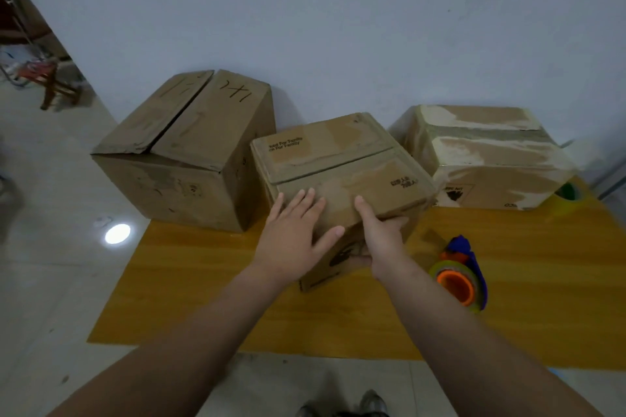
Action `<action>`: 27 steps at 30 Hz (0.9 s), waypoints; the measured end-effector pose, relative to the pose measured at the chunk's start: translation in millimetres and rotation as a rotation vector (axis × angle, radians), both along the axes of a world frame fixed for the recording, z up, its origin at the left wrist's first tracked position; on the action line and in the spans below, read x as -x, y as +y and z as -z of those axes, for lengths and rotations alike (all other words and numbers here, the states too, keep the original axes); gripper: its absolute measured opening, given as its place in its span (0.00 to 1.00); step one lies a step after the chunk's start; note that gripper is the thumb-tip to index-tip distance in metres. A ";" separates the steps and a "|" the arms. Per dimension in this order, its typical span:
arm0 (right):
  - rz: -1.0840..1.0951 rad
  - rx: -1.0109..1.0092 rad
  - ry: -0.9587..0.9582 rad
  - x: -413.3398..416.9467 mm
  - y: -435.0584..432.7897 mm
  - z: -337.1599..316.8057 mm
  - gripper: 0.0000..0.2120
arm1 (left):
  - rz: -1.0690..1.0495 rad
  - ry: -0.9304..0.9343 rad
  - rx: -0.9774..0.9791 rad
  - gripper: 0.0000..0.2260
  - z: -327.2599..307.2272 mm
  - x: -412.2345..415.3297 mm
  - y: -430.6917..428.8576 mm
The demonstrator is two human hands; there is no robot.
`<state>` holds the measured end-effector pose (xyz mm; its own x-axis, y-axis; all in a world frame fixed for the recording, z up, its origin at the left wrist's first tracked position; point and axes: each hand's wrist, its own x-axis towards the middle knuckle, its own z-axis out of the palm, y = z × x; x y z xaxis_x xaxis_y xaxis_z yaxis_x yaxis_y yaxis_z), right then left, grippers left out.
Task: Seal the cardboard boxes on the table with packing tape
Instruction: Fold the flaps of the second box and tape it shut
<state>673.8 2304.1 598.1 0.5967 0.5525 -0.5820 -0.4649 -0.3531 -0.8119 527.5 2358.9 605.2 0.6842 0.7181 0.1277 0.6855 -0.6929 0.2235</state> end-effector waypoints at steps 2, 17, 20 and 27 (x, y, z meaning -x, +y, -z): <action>-0.089 0.011 -0.006 -14.1 5.6 -2.9 0.48 | 0.098 -0.027 0.016 0.32 -5.1 14.7 10.9; -0.287 0.121 -0.580 -163.1 -44.8 32.8 0.28 | 0.192 -0.007 -0.153 0.26 17.1 -101.5 -20.5; -0.457 0.471 -0.613 -197.4 -83.8 61.6 0.39 | 0.113 -0.028 -0.176 0.27 16.5 -144.1 -28.4; -0.711 0.566 -0.417 -211.1 -114.0 99.9 0.45 | 0.035 0.023 -0.215 0.26 16.4 -207.0 -24.8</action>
<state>884.8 2190.1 498.2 0.4512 0.5669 -0.6892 0.2885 -0.8235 -0.4885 734.5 2334.2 588.8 0.7126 0.6517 0.2598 0.6634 -0.7464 0.0528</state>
